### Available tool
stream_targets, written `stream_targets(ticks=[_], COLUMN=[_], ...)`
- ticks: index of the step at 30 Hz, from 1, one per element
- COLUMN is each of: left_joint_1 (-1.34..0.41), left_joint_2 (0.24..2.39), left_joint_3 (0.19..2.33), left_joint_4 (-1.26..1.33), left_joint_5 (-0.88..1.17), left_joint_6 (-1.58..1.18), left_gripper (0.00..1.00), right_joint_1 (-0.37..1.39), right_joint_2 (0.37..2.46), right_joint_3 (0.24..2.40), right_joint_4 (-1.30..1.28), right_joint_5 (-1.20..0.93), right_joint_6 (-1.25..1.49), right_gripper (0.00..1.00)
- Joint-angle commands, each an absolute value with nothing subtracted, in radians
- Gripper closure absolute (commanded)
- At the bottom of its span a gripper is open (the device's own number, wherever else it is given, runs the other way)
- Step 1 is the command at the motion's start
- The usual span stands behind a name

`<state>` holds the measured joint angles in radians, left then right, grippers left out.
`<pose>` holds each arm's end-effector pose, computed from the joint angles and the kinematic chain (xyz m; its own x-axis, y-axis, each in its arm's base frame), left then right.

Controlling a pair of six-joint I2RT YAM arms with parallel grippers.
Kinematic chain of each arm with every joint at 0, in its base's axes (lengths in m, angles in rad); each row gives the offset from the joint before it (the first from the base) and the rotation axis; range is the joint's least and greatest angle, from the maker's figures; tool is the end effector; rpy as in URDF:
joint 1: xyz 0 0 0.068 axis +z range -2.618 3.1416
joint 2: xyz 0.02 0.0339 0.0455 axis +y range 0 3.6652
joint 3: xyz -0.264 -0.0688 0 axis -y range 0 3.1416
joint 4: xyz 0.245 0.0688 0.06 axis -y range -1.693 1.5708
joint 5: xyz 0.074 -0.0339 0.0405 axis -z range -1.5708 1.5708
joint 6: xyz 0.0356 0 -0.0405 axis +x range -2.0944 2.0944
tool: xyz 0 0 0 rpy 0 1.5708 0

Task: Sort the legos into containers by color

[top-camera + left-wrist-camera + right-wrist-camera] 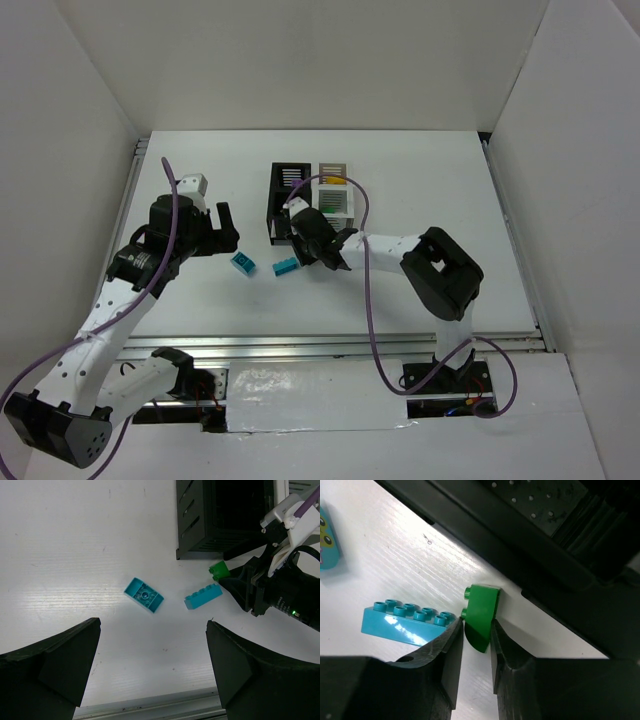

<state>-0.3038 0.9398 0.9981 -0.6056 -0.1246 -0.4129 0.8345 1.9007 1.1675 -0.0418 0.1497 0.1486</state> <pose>0.1909 -0.0552 0.3439 -0.5333 -0.2501 -0.8081 -0.0201 0.9588 -0.2834 0.2764 0.2971 0.1675 -0.5626 -0.4027 -0.7220 -0.5843 0.8116 0.0026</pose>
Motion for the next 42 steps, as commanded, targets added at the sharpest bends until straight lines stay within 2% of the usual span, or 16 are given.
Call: stream_targets(ticks=[1,4,6,7,24,32,36,42], left_joint_1=[-0.299,-0.299,-0.299,-0.299,-0.299,-0.299,-0.299,-0.299], left_joint_2=[0.939,0.939,0.940,0.939,0.933,0.928,0.923,0.917], left_joint_3=[0.994,0.994,0.994,0.994,0.994,0.996,0.994,0.993], left_joint_4=[-0.566,-0.566,-0.566,-0.566,-0.569,-0.572,-0.569,-0.571], left_joint_5=[-0.107,-0.107,-0.107,-0.106,-0.110,-0.124,-0.123,-0.127], left_joint_6=[-0.383,-0.383,-0.383,-0.385,-0.385,-0.388,-0.388,-0.390], left_gripper=[0.00,0.01,0.00,0.00,0.01,0.01,0.01,0.00], right_joint_1=[0.847,0.848,0.851,0.854,0.861,0.861,0.851,0.749], right_joint_2=[1.911,1.913,1.907,1.902,1.755,1.550,1.459,1.486], right_joint_3=[1.189,1.183,1.177,1.174,1.117,1.097,1.115,1.221], right_joint_4=[-0.040,-0.046,-0.046,-0.048,-0.087,-0.139,-0.164,-0.216], right_joint_5=[0.161,0.150,0.143,0.141,0.164,0.121,0.156,0.221], right_joint_6=[0.152,0.163,0.166,0.172,0.206,0.213,0.207,0.207], right_gripper=[0.76,0.81,0.89,1.00,1.00,1.00,1.00,1.00])
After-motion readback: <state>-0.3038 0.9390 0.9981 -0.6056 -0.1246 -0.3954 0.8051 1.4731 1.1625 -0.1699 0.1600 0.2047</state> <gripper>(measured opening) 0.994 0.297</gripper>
